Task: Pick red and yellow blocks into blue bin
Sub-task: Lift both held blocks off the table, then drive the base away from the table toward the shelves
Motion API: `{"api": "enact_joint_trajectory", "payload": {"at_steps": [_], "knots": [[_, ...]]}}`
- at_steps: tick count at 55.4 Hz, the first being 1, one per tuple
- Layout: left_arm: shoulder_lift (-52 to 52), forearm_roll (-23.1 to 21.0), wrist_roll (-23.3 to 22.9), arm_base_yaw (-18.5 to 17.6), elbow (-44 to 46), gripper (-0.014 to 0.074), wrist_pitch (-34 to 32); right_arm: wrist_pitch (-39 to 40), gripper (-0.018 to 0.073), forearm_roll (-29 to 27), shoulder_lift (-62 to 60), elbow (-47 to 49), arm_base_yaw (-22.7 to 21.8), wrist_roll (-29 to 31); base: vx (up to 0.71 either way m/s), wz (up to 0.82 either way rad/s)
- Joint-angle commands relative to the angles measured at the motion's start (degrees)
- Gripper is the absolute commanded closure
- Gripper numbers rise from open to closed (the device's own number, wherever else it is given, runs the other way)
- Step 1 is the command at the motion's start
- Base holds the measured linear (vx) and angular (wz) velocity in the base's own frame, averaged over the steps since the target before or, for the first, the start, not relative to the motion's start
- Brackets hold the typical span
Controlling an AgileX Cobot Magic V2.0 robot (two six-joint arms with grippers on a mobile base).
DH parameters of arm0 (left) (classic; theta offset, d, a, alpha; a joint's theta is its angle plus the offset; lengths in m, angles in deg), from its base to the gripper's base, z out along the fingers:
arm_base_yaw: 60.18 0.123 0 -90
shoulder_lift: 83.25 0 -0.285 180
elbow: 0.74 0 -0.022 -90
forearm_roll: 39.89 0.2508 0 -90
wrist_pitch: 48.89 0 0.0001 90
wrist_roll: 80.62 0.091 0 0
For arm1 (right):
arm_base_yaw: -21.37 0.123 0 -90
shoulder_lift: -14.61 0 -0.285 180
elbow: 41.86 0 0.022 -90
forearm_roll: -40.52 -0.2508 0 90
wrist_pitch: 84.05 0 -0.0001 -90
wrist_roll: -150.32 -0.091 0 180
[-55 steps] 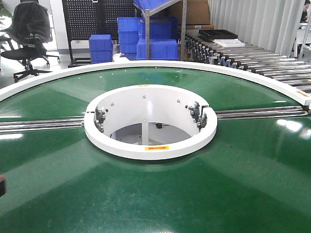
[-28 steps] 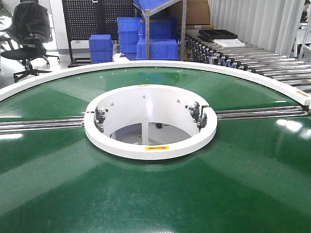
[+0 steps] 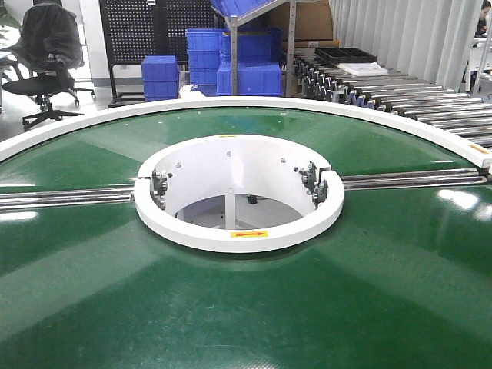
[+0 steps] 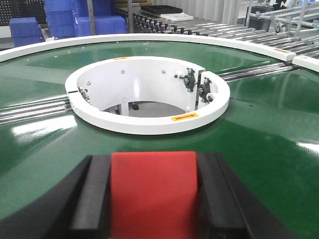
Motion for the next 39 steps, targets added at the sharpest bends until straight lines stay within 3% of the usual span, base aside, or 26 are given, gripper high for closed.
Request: {"api": "enact_joint_trajectory", "payload": {"at_steps": [1, 39], "knots": [[-0.06, -0.29, -0.55, -0.27, 1.49, 0.0594, -5.22, 4.68, 0.0570, 0.89, 0.26, 1.43, -0.25, 0.26, -0.03, 0.02], [0.05, -0.29, -0.55, -0.27, 1.49, 0.0594, -5.15, 4.68, 0.0570, 0.89, 0.26, 1.43, -0.25, 0.26, -0.18, 0.18]]}}
